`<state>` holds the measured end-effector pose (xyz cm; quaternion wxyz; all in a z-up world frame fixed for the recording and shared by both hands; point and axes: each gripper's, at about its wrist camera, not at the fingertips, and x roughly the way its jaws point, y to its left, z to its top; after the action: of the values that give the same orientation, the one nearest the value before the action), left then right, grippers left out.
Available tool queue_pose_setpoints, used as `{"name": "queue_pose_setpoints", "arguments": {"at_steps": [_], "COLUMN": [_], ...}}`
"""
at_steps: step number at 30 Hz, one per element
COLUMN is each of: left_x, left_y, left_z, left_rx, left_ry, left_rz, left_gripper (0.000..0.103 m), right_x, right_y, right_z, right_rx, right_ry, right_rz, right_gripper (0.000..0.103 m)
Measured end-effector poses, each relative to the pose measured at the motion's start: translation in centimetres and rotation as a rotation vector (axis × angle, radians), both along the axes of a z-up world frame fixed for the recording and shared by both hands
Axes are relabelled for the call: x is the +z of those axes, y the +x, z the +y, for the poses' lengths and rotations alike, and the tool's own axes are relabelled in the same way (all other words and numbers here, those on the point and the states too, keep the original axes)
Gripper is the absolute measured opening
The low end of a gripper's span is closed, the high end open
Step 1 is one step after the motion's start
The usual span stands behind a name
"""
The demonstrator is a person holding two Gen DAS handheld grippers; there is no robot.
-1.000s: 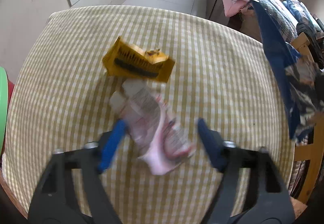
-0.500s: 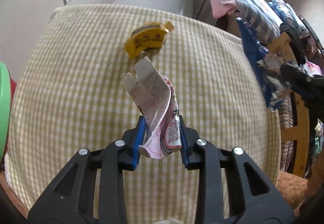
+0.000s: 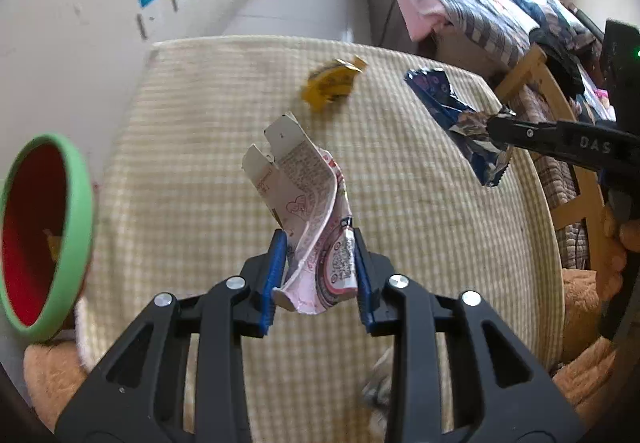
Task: Collect trash
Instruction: 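Carry the pink paper and blue wrapper over the green bucket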
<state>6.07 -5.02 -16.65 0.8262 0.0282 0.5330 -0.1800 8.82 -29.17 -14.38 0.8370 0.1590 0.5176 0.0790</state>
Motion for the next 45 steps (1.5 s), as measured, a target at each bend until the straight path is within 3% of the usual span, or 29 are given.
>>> {"name": "queue_pose_setpoints", "arguments": {"at_steps": [10,15,21,45], "left_x": [5.4,6.8,7.2,7.2], "left_y": [-1.8,-2.1,-2.3,-2.5], "left_z": [5.8,7.2,8.7,17.0], "left_rx": [0.141,0.155,0.162,0.346], "left_ry": [-0.051,-0.055,-0.054,0.015], "left_rz": [-0.149,-0.210,-0.244,-0.281], "left_gripper": [0.031,0.031,0.031,0.031], "right_x": [1.9,4.9,6.4,5.4], "right_y": [-1.4,-2.7,-4.4,-3.6], "right_z": [5.4,8.7,11.3,21.0], "right_rx": [0.085,0.104,0.074,0.252], "right_ry": [-0.040,-0.074,-0.026,0.021], "right_rz": [-0.055,-0.148,-0.206,-0.160], "right_gripper": [0.017,0.017,0.017,0.017]}}
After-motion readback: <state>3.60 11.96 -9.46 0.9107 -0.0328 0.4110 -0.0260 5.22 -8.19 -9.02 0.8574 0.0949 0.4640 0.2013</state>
